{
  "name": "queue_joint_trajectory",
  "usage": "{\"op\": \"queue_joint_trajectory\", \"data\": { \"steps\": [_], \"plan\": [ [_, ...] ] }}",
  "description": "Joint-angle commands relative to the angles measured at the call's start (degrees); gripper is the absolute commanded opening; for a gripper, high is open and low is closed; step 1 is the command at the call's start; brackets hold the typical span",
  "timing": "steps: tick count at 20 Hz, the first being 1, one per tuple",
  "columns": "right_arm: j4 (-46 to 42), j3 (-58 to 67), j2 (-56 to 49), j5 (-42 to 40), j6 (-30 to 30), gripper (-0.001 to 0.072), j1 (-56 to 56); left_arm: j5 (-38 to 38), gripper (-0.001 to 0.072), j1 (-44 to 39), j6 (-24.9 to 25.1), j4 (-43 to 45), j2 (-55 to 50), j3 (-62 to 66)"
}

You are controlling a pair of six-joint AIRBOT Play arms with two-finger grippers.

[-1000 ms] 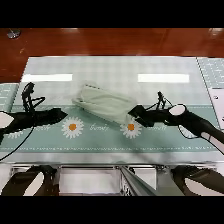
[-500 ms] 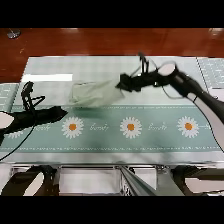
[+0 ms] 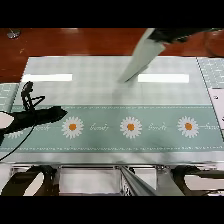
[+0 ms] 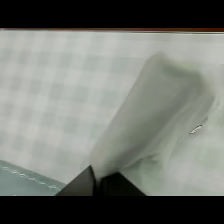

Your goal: Fold the shirts.

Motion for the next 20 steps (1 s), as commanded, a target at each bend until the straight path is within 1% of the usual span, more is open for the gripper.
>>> {"op": "queue_joint_trajectory", "data": {
  "steps": [1, 3, 5, 7, 13, 14, 17, 18, 20],
  "plan": [
    [-4.52, 1.77, 4.15, 9.51, 3.91, 0.0022, -11.52, 0.00, 0.0022, -0.02, 0.02, 0.00, 0.04, -0.02],
    [-8.04, -0.50, 7.61, 11.72, 5.64, 0.0021, -17.51, 0.00, 0.0022, -0.02, 0.00, 0.00, 0.04, -0.02],
    [-12.09, -3.98, 11.82, 11.89, 8.00, 0.0021, -23.15, 0.00, 0.0022, -0.02, 0.00, 0.00, 0.04, -0.02],
    [-12.63, -9.79, 16.48, 11.87, 8.92, 0.0021, -28.98, 0.02, 0.0022, -0.02, 0.02, 0.00, 0.04, -0.02],
    [-14.71, -36.83, 32.44, 9.97, 15.67, 0.0022, -47.36, 0.07, 0.0022, -0.02, 0.02, 0.00, 0.04, -0.02],
    [-15.98, -41.48, 34.84, 10.01, 16.09, 0.0022, -50.58, 0.07, 0.0022, -0.02, 0.02, 0.00, 0.04, -0.02],
    [-21.70, -54.29, 42.07, 8.92, 19.91, 0.0022, -59.28, 0.07, 0.0022, -0.02, 0.00, 0.00, 0.04, -0.02],
    [-23.82, -57.31, 44.11, 8.04, 20.85, 0.0023, -62.10, 0.07, 0.0022, -0.02, 0.00, 0.00, 0.04, -0.02],
    [-27.67, -61.72, 47.43, 6.49, 20.90, 0.0024, -67.36, 0.07, 0.0022, -0.04, 0.00, -0.02, 0.04, -0.02]
  ]
}}
